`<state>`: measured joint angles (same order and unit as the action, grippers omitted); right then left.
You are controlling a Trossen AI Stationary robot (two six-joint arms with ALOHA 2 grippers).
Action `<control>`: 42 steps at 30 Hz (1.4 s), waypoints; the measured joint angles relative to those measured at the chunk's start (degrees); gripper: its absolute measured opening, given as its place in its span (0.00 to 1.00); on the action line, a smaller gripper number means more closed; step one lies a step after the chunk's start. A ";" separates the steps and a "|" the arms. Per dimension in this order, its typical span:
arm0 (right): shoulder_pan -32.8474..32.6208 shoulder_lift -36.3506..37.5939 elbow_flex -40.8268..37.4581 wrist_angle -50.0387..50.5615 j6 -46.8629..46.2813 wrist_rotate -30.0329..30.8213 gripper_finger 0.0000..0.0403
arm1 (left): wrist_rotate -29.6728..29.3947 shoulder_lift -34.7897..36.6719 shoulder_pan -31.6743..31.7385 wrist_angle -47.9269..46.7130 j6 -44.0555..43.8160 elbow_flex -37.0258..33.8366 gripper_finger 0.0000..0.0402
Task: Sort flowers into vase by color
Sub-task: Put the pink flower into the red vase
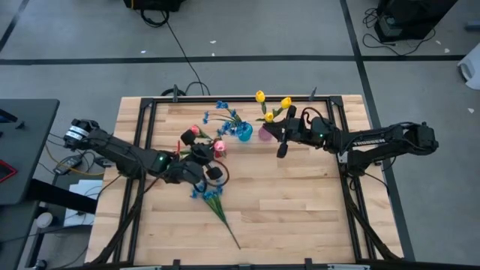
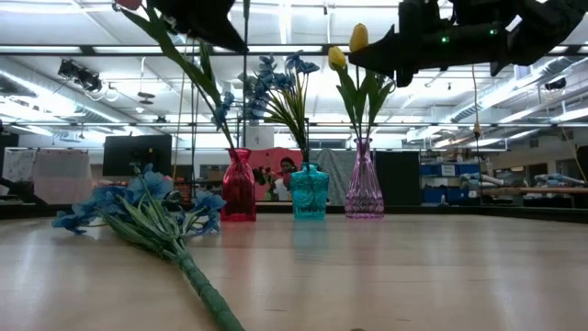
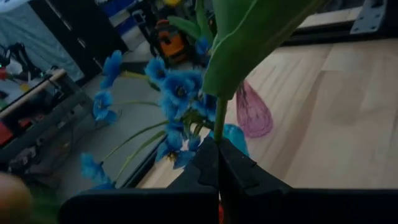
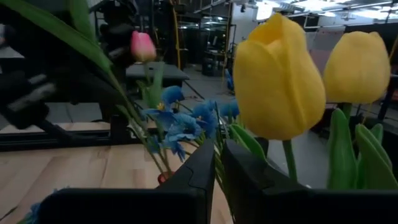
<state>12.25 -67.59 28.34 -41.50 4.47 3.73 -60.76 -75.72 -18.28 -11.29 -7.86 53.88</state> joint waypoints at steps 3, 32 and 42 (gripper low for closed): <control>0.00 0.00 0.00 0.02 0.01 -0.62 0.12 | 1.77 0.00 1.13 -1.59 -1.78 -0.02 0.00; 0.00 0.00 0.02 0.50 0.20 -0.97 0.12 | 30.50 -0.04 8.67 -3.25 -11.92 -0.06 0.02; 0.00 0.00 0.02 0.05 0.26 -2.96 0.12 | 32.19 -0.04 6.63 -0.29 -7.59 -0.16 0.02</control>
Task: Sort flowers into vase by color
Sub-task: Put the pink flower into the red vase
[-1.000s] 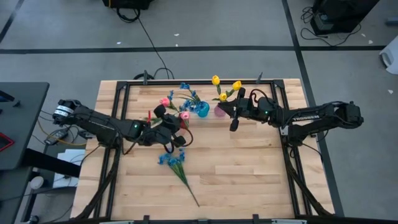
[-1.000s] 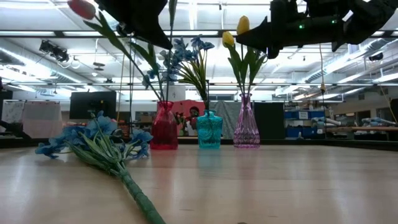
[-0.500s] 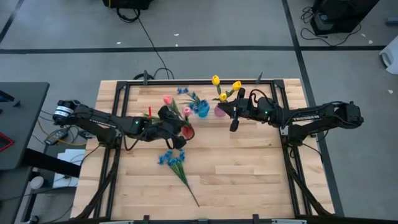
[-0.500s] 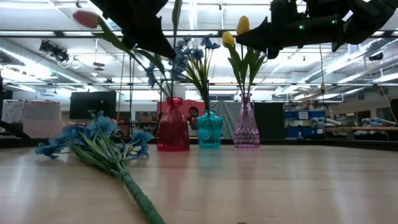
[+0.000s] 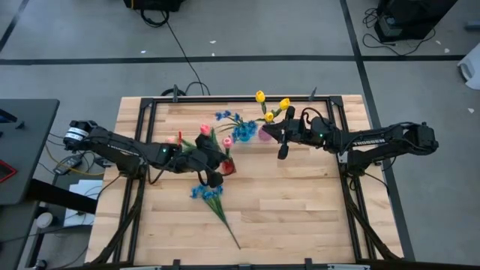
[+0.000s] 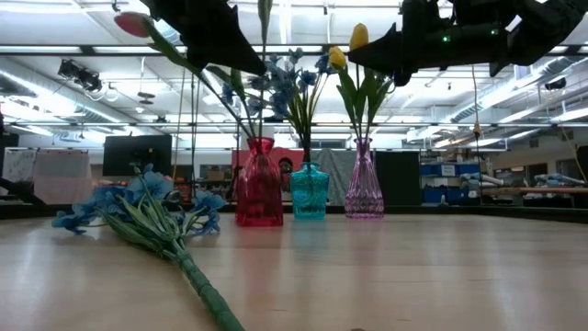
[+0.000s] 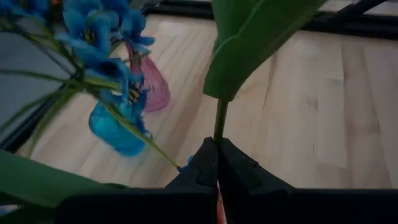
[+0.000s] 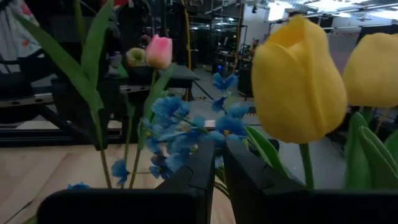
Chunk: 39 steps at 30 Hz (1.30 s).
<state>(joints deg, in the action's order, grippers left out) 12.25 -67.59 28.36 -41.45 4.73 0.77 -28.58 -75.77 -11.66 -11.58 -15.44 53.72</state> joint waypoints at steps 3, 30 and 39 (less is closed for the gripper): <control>-0.07 0.00 0.01 -0.04 -0.02 -0.85 0.12 | 1.48 0.04 -0.07 4.48 2.15 -2.05 0.02; -1.01 0.00 0.02 -0.01 0.18 -1.00 0.12 | 1.81 0.00 2.66 7.40 -4.83 -9.01 0.16; -1.01 0.00 0.02 -0.03 0.18 -1.89 0.12 | 2.76 0.09 2.57 2.00 -4.49 -6.36 0.40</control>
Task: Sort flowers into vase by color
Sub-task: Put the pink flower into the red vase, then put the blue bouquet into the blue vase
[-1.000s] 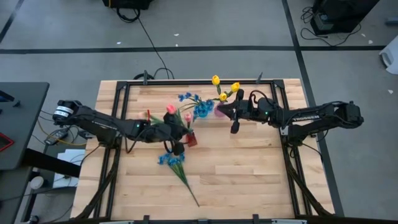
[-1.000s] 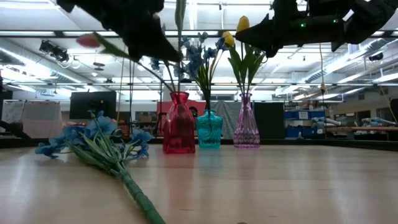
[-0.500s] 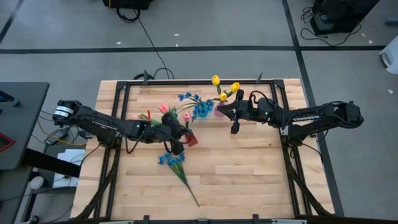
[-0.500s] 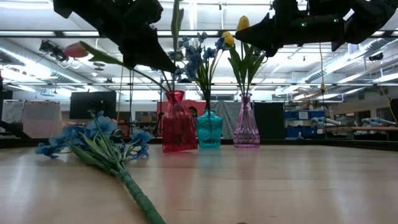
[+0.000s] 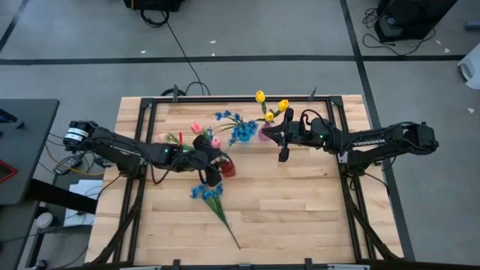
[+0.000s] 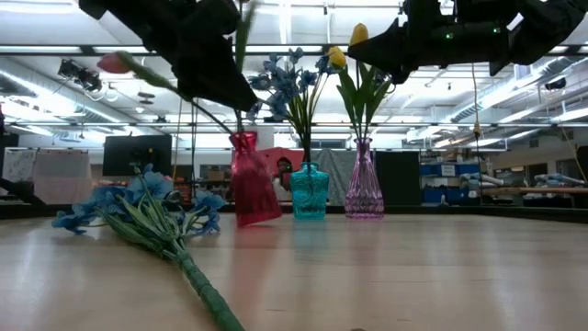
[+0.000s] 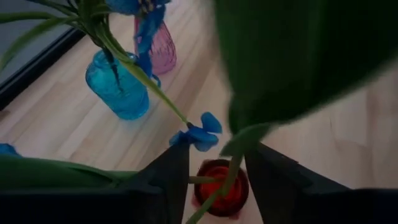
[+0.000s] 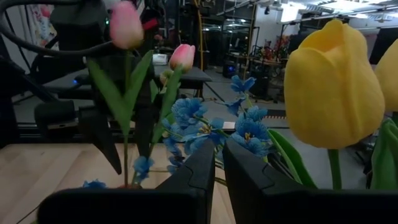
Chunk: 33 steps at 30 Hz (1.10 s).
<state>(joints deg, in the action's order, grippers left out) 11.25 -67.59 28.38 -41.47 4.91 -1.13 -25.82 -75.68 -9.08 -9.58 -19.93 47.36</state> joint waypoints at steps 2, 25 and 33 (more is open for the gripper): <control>0.00 0.00 0.00 0.01 -0.02 -0.02 0.12 | 0.62 0.00 -0.02 -2.38 0.06 1.09 0.41; 0.02 -0.02 0.00 0.57 -0.07 -0.04 0.12 | -4.85 0.38 -3.41 -2.45 4.76 2.25 0.41; 0.02 -0.02 0.00 0.59 -0.24 -0.04 0.12 | -3.25 1.57 -4.61 0.36 6.52 2.31 0.41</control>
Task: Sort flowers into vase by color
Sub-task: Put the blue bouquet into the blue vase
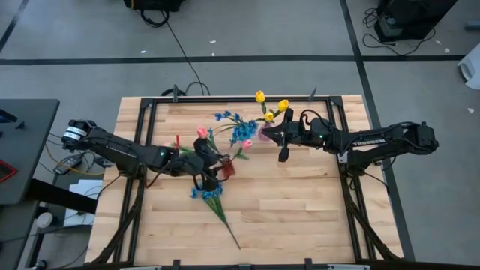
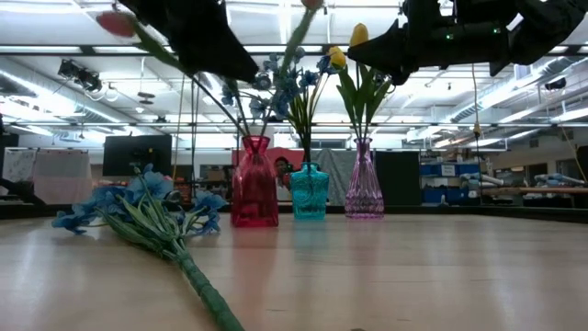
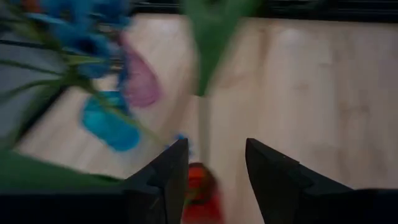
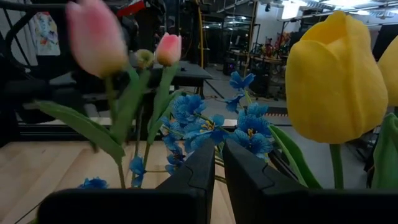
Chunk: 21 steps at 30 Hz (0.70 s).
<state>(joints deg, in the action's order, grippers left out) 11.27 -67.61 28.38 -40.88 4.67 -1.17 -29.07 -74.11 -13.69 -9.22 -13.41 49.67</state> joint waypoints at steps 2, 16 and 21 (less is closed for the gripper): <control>0.00 0.00 0.00 -0.20 0.00 0.00 0.12 | 3.79 -0.02 0.00 1.72 1.24 0.00 0.41; 0.02 0.00 0.00 -0.13 -0.52 -0.01 0.12 | 20.45 2.85 -4.70 14.13 10.80 0.40 0.41; 0.02 0.00 0.00 0.66 -0.86 0.00 0.12 | 22.79 6.09 -8.21 11.15 11.24 0.96 0.41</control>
<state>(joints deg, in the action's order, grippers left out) 11.29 -67.61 28.38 -40.23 3.80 -1.17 -6.28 -68.01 -21.90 1.93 -2.17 50.63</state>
